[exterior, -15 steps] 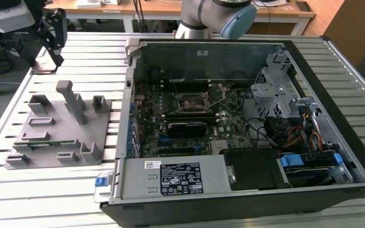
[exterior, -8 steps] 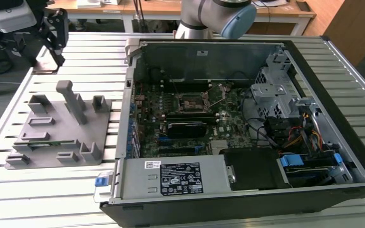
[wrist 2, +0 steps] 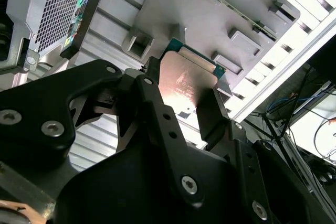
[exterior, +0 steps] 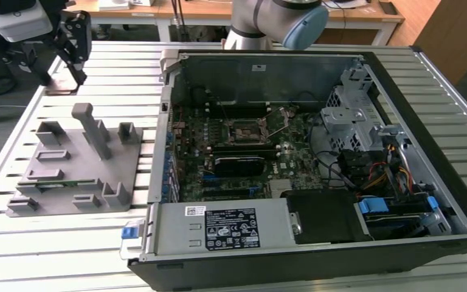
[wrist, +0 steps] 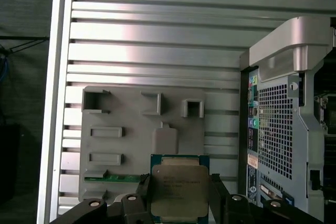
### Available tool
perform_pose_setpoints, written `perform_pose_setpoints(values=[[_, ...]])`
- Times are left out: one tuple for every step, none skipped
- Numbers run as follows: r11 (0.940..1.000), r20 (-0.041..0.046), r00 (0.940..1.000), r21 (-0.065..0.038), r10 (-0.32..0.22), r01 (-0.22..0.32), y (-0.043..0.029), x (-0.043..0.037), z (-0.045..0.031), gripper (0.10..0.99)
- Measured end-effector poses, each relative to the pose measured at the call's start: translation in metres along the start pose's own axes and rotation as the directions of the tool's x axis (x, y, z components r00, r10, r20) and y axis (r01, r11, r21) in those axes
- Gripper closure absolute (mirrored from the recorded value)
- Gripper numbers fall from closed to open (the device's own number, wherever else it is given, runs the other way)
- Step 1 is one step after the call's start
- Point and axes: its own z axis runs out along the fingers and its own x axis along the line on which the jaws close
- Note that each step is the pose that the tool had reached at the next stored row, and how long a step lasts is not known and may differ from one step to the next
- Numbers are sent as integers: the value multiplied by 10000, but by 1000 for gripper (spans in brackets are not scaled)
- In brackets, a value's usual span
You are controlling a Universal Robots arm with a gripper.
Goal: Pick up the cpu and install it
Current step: 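Pick up the cpu and move it towards the insertion slot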
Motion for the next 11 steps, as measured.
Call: perform_pose_setpoints(values=[[10000,0,10000,0,0,0,0,-7,0,561],[10000,1,10000,0,-1,1,0,-13,1,561],[10000,0,10000,0,-1,1,-1,-18,1,561],[10000,1,10000,0,0,0,-1,-23,1,561],[10000,0,10000,0,-1,1,-1,-29,0,561],[10000,0,10000,0,-1,1,-1,-36,0,561],[10000,0,10000,0,-2,2,-1,-43,0,561],[10000,0,10000,0,-1,1,-2,-49,1,561],[10000,0,10000,0,-2,2,-2,-54,1,561],[10000,0,10000,0,-1,1,-2,-60,1,561],[10000,0,10000,0,-1,1,-2,-65,1,561]])
